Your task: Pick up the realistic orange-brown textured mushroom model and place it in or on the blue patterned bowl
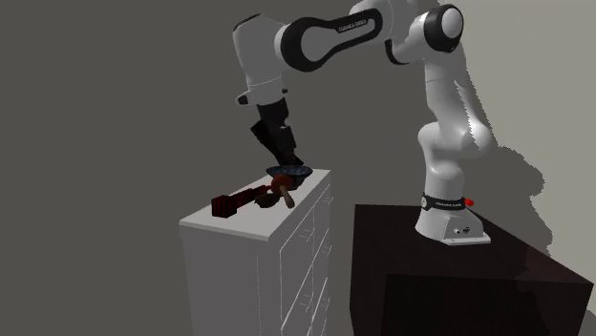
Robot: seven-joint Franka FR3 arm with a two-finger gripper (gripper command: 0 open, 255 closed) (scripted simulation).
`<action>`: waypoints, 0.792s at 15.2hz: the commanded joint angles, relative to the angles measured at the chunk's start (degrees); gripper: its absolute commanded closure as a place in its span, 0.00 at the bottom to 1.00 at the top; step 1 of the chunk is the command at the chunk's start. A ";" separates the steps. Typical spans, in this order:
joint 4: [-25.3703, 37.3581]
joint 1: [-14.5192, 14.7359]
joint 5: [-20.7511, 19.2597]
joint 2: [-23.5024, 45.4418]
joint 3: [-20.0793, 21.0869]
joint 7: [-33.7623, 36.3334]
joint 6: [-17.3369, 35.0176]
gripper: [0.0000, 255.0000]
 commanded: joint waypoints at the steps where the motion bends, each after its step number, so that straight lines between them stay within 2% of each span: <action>1: 4.28 1.36 -2.41 5.52 0.49 -0.95 -1.34 0.00; 2: 6.00 2.02 -3.33 7.64 0.64 -1.34 -1.98 0.00; 9: -0.50 0.95 -3.55 6.55 0.18 -0.96 3.55 0.00; 12: -1.00 0.87 -3.58 6.49 0.14 -0.93 3.99 0.00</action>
